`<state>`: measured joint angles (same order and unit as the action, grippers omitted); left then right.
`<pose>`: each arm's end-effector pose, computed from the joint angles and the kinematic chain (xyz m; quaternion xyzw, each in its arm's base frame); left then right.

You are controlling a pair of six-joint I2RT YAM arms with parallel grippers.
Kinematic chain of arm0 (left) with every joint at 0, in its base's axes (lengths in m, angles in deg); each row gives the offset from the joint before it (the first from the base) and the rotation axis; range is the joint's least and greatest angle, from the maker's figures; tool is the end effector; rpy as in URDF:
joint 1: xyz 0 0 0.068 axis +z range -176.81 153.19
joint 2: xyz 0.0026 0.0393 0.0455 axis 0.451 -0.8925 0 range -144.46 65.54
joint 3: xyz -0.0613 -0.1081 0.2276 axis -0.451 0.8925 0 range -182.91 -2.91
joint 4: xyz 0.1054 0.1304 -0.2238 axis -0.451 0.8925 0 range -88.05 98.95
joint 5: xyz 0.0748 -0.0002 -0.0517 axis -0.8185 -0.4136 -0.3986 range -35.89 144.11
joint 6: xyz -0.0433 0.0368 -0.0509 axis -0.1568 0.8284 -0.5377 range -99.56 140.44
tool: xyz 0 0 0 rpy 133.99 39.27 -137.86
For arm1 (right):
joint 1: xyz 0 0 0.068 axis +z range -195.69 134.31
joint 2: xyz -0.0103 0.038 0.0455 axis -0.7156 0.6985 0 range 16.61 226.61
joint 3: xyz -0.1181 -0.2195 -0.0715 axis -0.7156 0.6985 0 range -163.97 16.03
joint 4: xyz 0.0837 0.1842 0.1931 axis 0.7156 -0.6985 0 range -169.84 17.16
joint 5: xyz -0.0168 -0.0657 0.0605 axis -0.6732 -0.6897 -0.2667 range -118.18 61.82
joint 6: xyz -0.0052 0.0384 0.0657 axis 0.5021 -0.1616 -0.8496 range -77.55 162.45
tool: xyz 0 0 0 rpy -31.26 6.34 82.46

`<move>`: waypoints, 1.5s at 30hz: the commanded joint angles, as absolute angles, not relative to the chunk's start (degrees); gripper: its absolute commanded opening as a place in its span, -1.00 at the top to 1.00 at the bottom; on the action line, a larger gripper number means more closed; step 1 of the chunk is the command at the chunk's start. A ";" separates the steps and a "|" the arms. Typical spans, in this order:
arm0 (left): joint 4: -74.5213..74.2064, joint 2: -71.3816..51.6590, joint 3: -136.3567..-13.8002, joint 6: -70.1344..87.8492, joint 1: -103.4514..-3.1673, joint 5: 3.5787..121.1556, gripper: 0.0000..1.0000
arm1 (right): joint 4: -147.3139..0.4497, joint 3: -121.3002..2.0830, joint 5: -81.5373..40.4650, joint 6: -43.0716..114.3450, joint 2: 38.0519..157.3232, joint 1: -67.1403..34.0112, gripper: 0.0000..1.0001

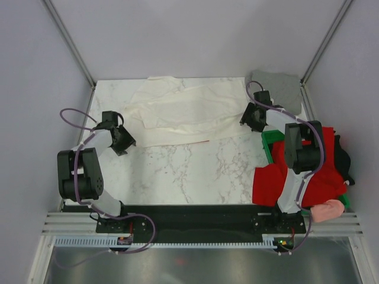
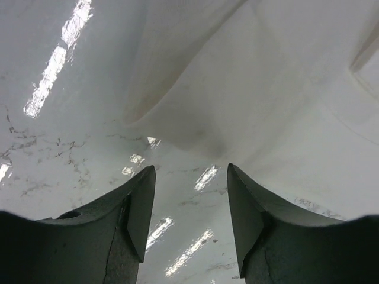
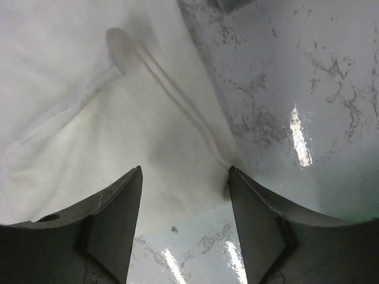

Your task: Fold and stack the t-shirts

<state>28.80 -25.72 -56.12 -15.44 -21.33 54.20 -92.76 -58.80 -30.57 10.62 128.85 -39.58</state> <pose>0.3280 0.0314 0.1222 -0.3445 0.9133 -0.0577 0.2094 0.4336 0.0438 0.1153 0.2192 0.9341 0.0724 0.2723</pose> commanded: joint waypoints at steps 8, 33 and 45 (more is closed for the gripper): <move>19.53 -26.83 -54.68 -21.48 -19.87 53.58 -0.15 | -96.92 -55.70 -35.55 10.63 128.33 -40.95 -0.36; 16.54 -31.66 -57.22 -23.07 -19.87 53.84 0.82 | -96.13 -52.62 -32.66 11.43 130.96 -40.95 0.96; 37.42 -37.38 -90.92 -18.24 -17.41 55.17 0.96 | -107.81 -75.72 -32.39 9.85 128.97 -41.12 1.00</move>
<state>30.28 -39.18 -77.36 -21.28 -18.49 56.22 -101.61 -68.11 -30.40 10.68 133.01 -41.31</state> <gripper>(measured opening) 0.033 0.020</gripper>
